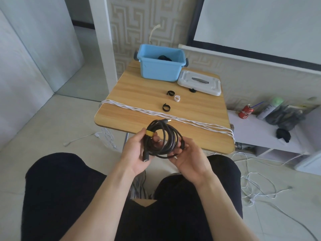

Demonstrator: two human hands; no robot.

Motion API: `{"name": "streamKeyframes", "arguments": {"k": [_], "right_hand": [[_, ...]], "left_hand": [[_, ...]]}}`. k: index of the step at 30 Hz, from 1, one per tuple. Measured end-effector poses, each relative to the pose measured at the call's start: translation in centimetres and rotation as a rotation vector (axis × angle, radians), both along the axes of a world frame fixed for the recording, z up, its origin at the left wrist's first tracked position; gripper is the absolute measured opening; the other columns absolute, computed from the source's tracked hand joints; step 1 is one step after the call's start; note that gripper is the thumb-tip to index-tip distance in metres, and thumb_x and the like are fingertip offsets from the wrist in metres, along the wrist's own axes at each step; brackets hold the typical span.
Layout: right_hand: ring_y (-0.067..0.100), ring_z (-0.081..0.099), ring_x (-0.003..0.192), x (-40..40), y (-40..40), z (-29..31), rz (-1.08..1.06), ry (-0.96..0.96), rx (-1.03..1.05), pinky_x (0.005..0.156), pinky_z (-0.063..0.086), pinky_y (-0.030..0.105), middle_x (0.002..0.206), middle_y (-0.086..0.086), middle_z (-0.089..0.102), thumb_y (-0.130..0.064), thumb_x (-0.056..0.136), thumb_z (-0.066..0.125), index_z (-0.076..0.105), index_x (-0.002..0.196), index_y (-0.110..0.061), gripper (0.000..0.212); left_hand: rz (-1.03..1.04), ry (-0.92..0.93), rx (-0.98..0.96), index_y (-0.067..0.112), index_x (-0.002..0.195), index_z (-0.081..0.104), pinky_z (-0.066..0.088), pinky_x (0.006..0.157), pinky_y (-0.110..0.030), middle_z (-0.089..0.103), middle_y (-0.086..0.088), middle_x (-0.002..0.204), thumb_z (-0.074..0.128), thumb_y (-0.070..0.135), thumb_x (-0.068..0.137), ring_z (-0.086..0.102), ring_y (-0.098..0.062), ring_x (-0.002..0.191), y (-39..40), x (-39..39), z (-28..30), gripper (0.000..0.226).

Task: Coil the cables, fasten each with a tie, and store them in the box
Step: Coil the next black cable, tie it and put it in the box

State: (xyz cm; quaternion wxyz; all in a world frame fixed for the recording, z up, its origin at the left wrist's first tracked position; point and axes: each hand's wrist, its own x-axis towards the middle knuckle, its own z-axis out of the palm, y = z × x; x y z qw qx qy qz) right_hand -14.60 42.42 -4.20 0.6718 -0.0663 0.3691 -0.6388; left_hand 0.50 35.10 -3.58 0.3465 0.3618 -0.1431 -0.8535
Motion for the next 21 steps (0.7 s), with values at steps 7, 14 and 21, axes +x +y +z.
{"name": "streamKeyframes", "arguments": {"k": [7,14,21], "right_hand": [[0.012,0.036,0.055,-1.2,-1.5,0.3,-0.029,-0.230,-0.029,0.059,0.044,0.027,0.074,-0.002,0.043,-0.013,0.093,0.038,0.056,0.086,-0.009,0.020],[0.012,0.035,0.053,-2.5,-3.8,0.3,-0.040,-0.275,-0.049,0.058,0.040,0.026,0.070,-0.002,0.040,-0.011,0.089,0.035,0.051,0.078,-0.012,0.019],[0.015,0.044,0.061,-6.1,-7.2,1.2,-0.006,-0.095,-0.002,0.072,0.042,0.031,0.073,0.005,0.044,-0.008,0.095,0.041,0.055,0.087,-0.008,0.016]], "left_hand": [[-0.006,0.244,0.148,-0.002,0.100,0.056,0.042,0.079,-0.029,0.043,-0.003,0.070,0.039,0.032,0.106,0.047,-0.018,0.061,-1.5,-1.2,-0.6,0.038],[-0.030,0.206,0.112,-0.002,0.096,0.058,0.040,0.095,-0.029,0.043,-0.001,0.066,0.039,0.034,0.105,0.048,-0.016,0.055,-4.5,-3.6,-0.2,0.042],[-0.090,0.125,0.020,-0.004,0.102,0.060,0.043,0.076,-0.029,0.049,-0.006,0.069,0.046,0.032,0.104,0.050,-0.020,0.063,-9.0,-7.0,2.2,0.039]]}}
